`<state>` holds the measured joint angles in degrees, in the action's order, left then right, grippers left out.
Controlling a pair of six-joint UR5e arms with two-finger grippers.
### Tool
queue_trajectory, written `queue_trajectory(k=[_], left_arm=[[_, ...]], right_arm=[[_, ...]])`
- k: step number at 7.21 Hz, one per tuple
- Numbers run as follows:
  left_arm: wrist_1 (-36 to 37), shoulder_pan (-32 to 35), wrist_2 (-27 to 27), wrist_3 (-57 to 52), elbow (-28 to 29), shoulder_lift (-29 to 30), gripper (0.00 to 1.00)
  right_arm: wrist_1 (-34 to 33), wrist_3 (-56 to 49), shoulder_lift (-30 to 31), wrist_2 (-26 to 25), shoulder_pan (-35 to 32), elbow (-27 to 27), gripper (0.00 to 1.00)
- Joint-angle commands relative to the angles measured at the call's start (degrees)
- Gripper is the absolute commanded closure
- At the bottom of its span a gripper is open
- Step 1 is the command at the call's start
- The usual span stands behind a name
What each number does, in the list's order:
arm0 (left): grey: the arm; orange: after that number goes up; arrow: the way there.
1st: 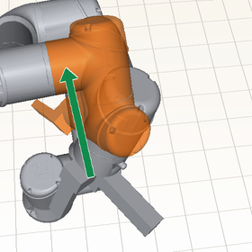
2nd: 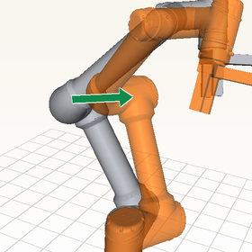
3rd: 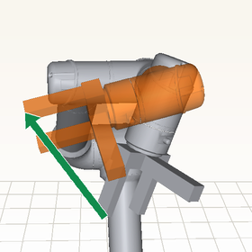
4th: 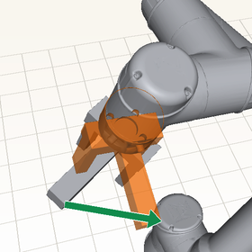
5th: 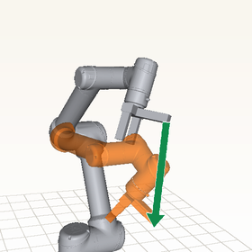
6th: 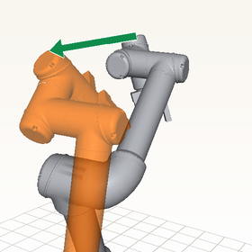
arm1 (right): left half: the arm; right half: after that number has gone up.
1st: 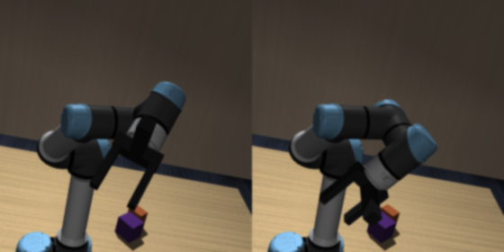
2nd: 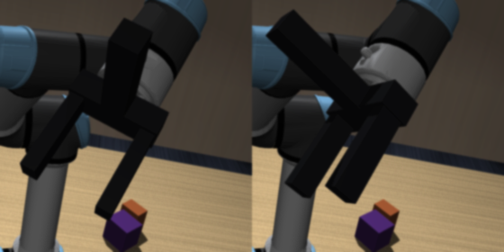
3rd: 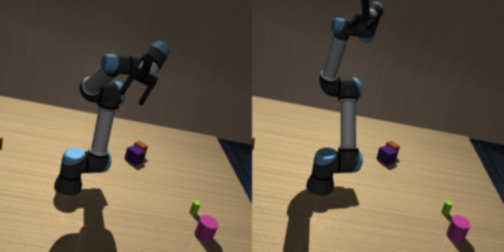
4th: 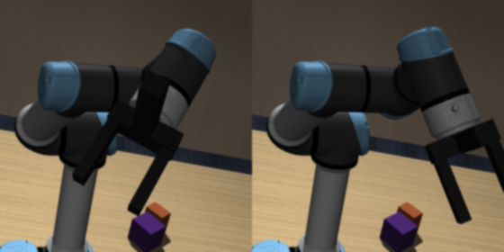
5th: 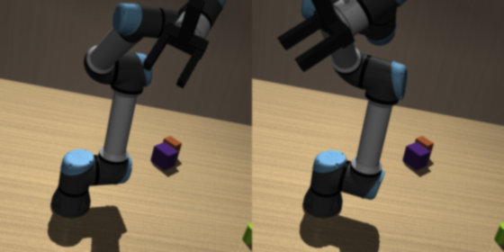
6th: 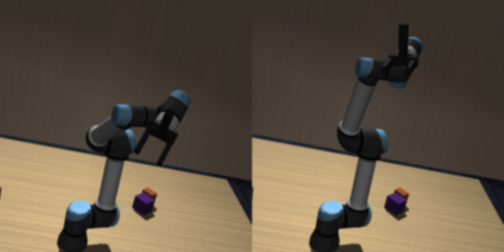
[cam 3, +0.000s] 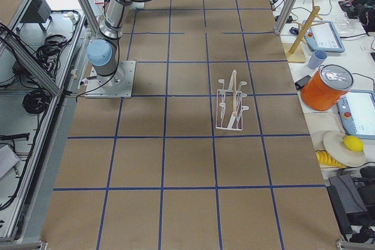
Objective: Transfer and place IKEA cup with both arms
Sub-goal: 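Grasp the white cup with the left gripper beside the right gripper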
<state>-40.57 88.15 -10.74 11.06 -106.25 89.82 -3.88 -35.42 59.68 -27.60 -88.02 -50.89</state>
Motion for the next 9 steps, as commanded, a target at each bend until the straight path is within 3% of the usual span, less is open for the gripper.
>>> queue_trajectory(k=[1, 4, 7, 8, 9], left_arm=[[0.8, 0.0, -0.2, -0.3, 0.1, 0.3, 0.25], [1.7, 0.0, -2.4, -0.6, 2.5, 1.4, 0.48], [2.5, 0.1, -3.4, -1.7, 2.3, 1.8, 0.61], [2.5, 0.1, -3.4, -2.0, 2.1, 1.7, 0.75], [2.4, 0.2, -3.4, -1.9, 2.0, 1.5, 0.89]], right_arm=[[0.5, 0.0, 0.0, 0.0, 0.0, 0.0, 0.84], [1.3, 0.0, 0.0, 0.0, 0.0, 0.1, 0.83], [1.3, 0.0, 0.0, 0.0, 0.1, 0.1, 0.8], [1.3, 0.0, 0.0, 0.0, 0.1, 0.1, 0.68], [1.3, 0.0, 0.0, 0.0, 0.1, 0.1, 0.23]])
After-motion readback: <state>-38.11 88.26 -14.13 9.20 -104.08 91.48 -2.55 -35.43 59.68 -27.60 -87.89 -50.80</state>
